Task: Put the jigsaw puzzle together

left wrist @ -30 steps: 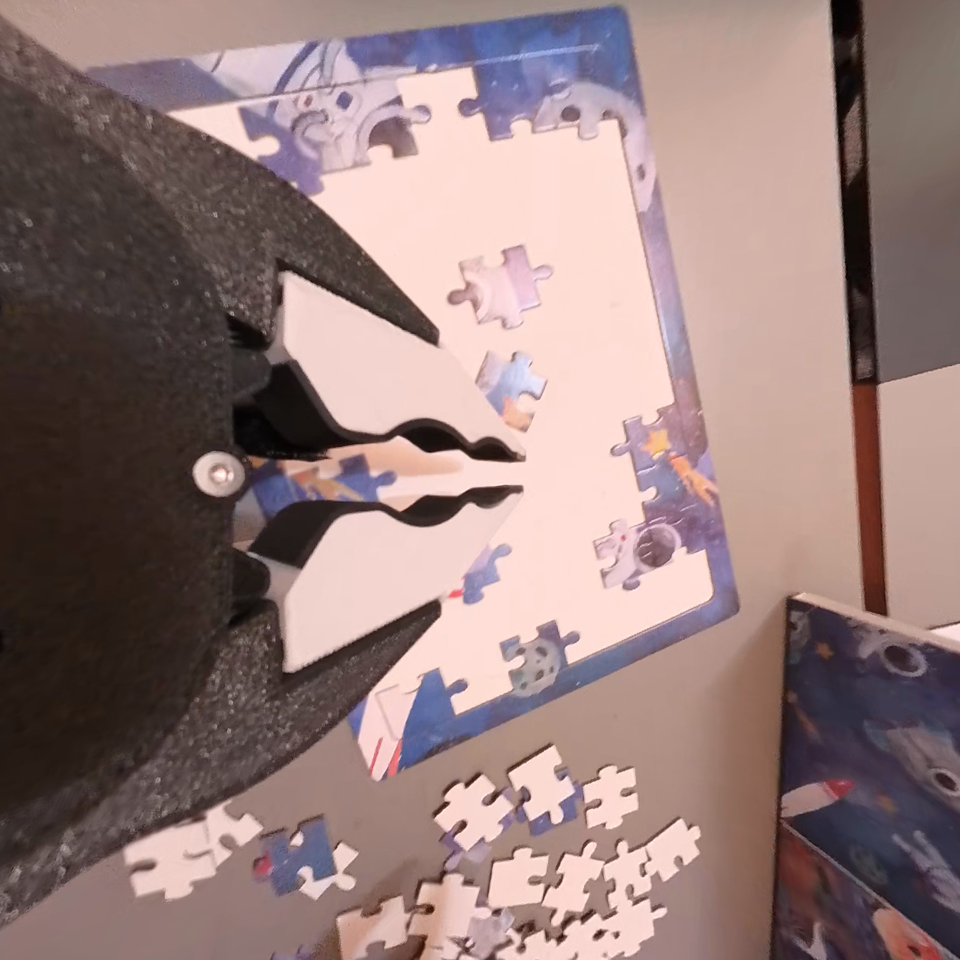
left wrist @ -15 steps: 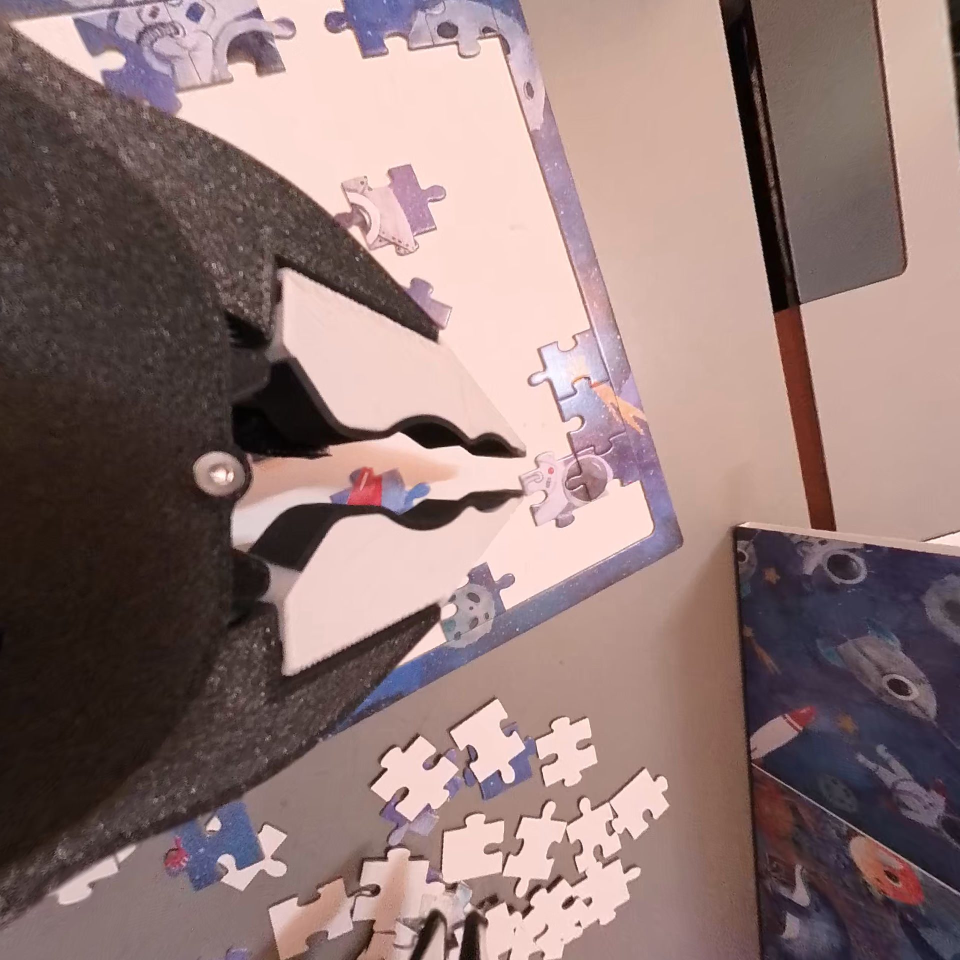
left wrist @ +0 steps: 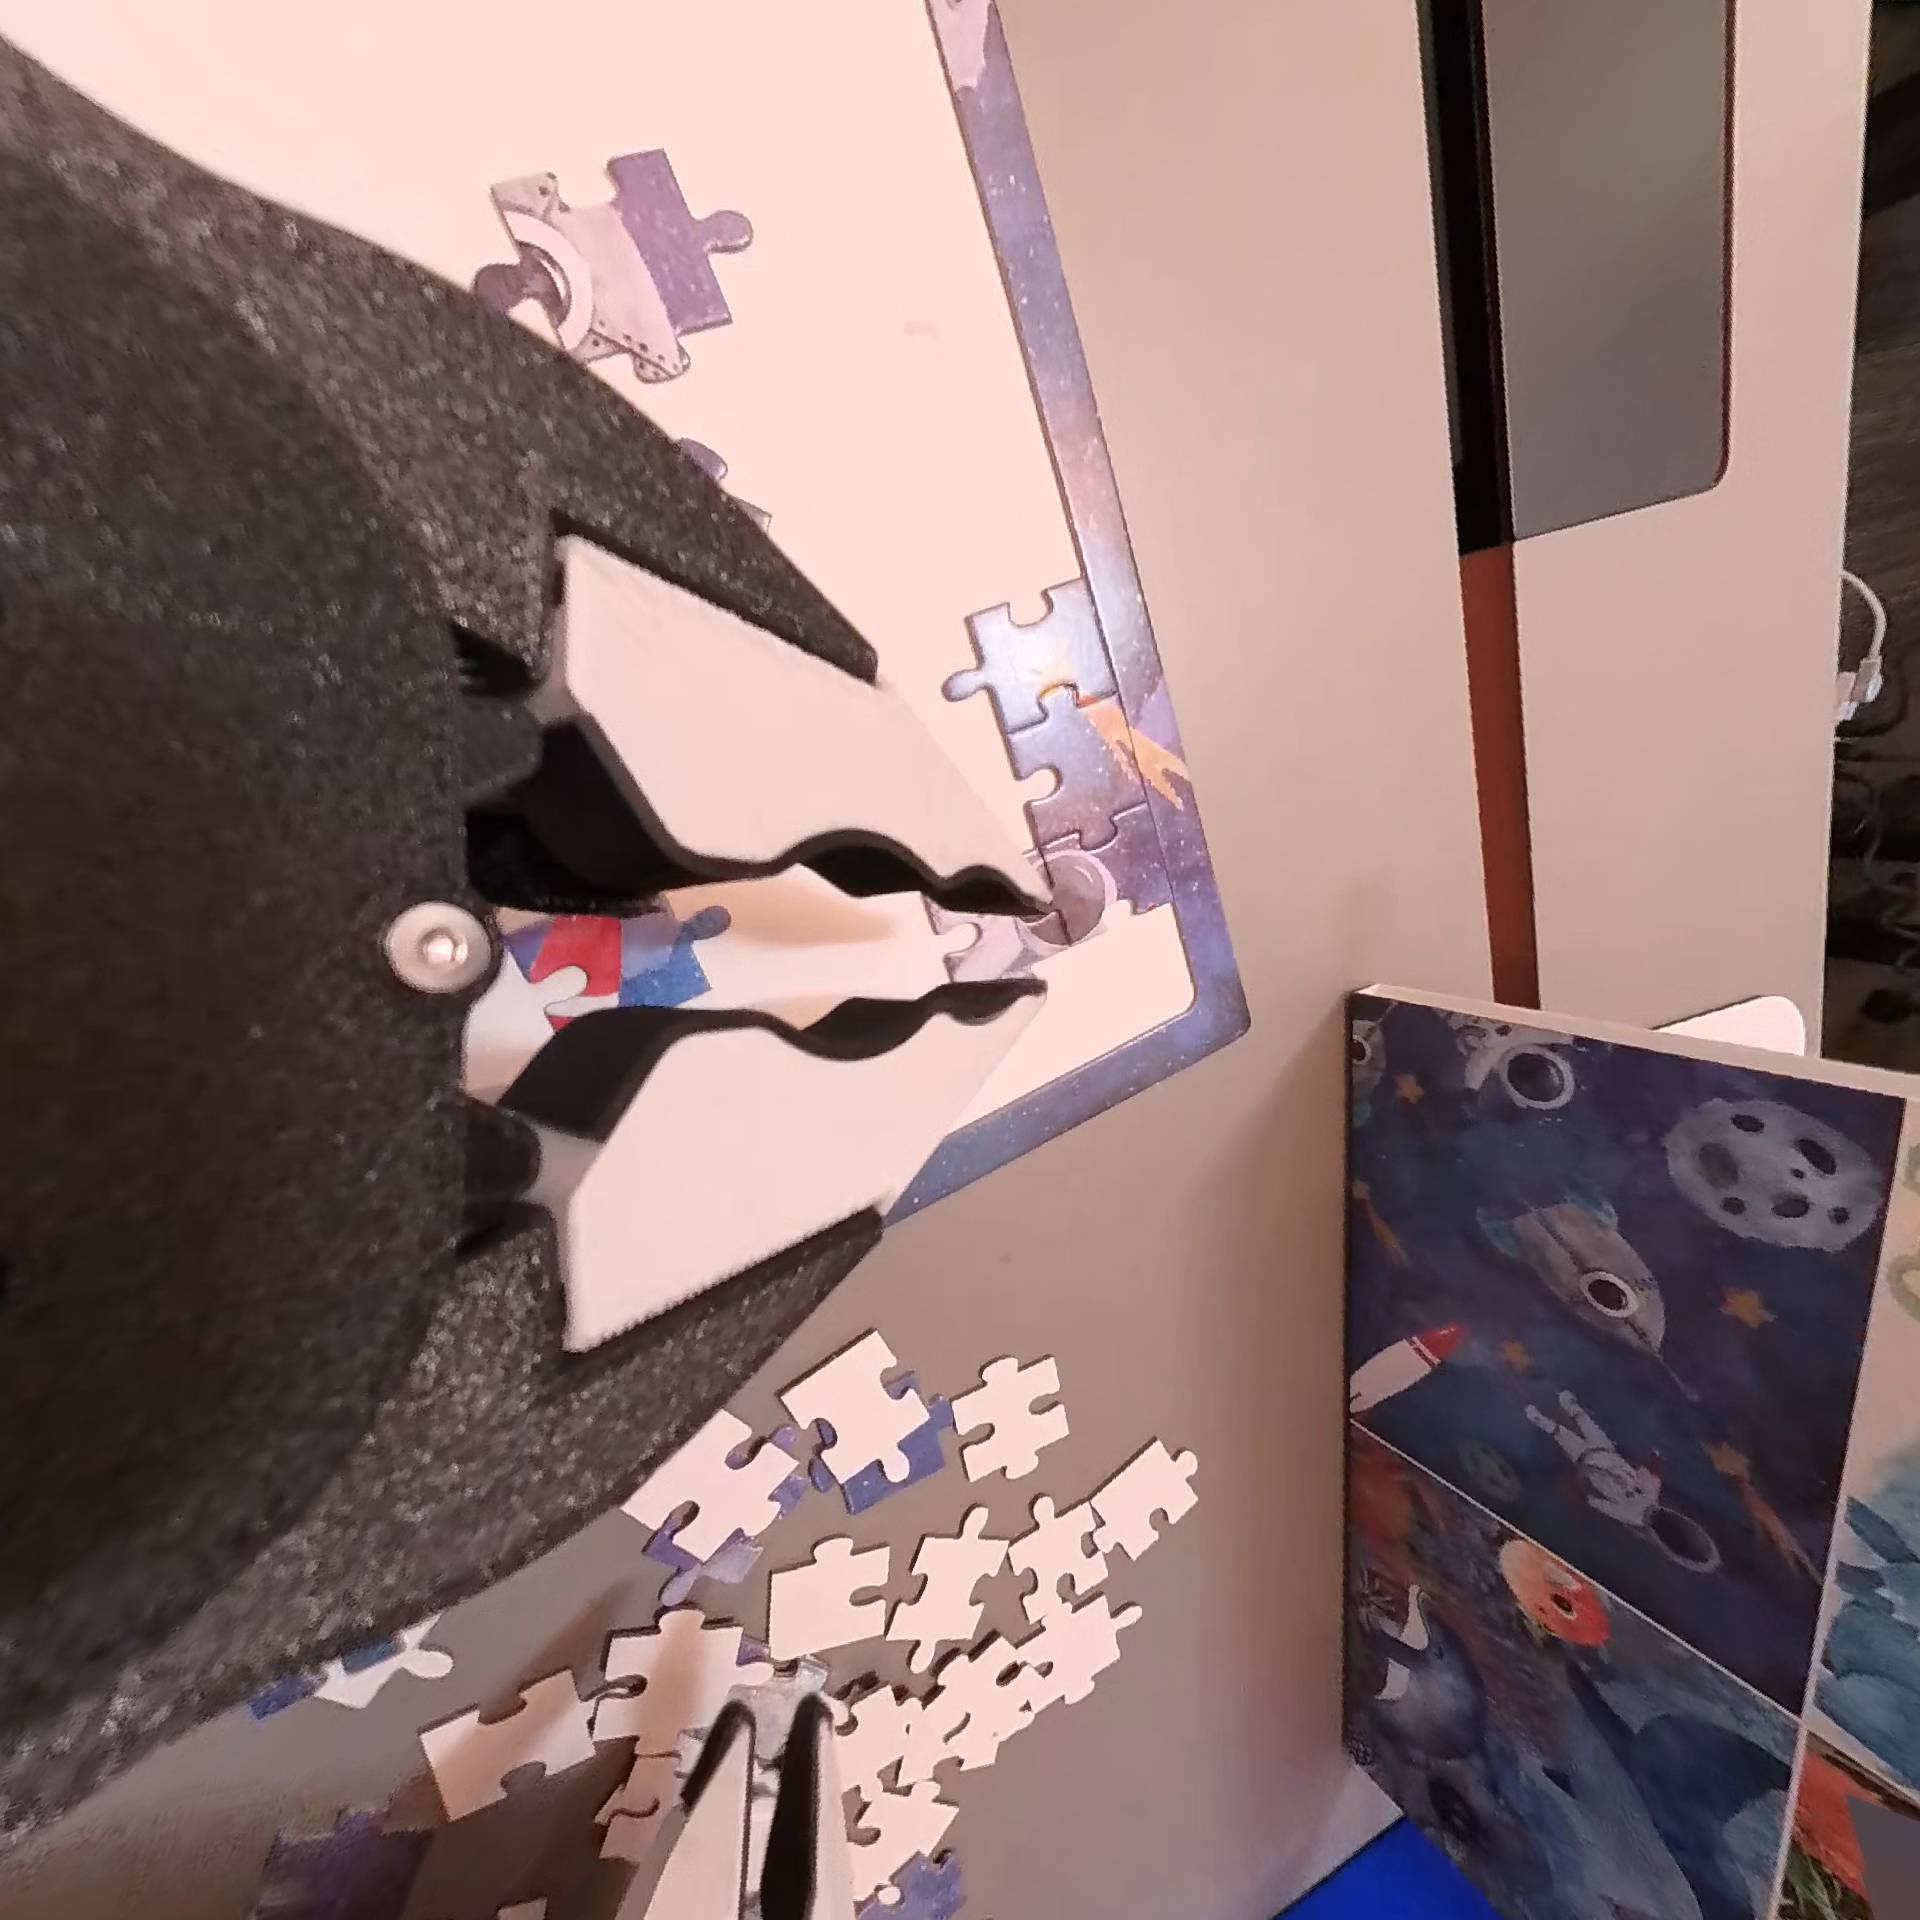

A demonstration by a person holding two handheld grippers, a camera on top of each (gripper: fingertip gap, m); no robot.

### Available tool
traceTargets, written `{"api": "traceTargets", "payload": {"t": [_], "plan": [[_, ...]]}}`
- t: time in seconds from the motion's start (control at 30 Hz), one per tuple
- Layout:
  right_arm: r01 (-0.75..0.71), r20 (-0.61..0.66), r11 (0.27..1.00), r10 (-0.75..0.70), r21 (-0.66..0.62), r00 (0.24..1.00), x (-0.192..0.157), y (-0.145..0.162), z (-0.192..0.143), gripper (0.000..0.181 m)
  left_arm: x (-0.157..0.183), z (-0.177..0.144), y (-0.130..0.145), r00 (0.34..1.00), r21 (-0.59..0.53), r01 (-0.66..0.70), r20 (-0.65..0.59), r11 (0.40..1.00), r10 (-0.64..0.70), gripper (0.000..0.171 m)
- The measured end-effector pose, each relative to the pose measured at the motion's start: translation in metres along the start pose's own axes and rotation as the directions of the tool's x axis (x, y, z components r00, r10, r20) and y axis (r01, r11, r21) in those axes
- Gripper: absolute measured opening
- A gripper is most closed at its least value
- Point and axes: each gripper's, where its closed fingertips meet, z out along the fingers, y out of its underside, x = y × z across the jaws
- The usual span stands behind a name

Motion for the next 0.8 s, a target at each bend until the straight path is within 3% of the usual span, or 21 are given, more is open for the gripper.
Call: {"api": "traceTargets", "payload": {"t": [0.5, 0.67, 0.8], "plan": [[0.067, -0.022, 0.998, -0.067, -0.012, 0.998, -0.005, -0.001, -0.001, 0.011, -0.056, 0.012, -0.003, 0.976, -0.075, -0.077, 0.198, 0.994, 0.09, 0.004], [0.066, -0.017, 0.998, -0.066, -0.012, 0.998, -0.007, -0.002, -0.003, 0.011, -0.063, 0.011, 0.0, 0.982, -0.087, -0.052, 0.174, 0.995, 0.067, 0.005], [0.091, -0.023, 0.996, -0.091, -0.027, 0.996, -0.007, -0.001, 0.001, 0.011, -0.092, 0.004, 0.002, 0.949, -0.135, -0.17, 0.246, 0.976, 0.199, 0.016]]}}
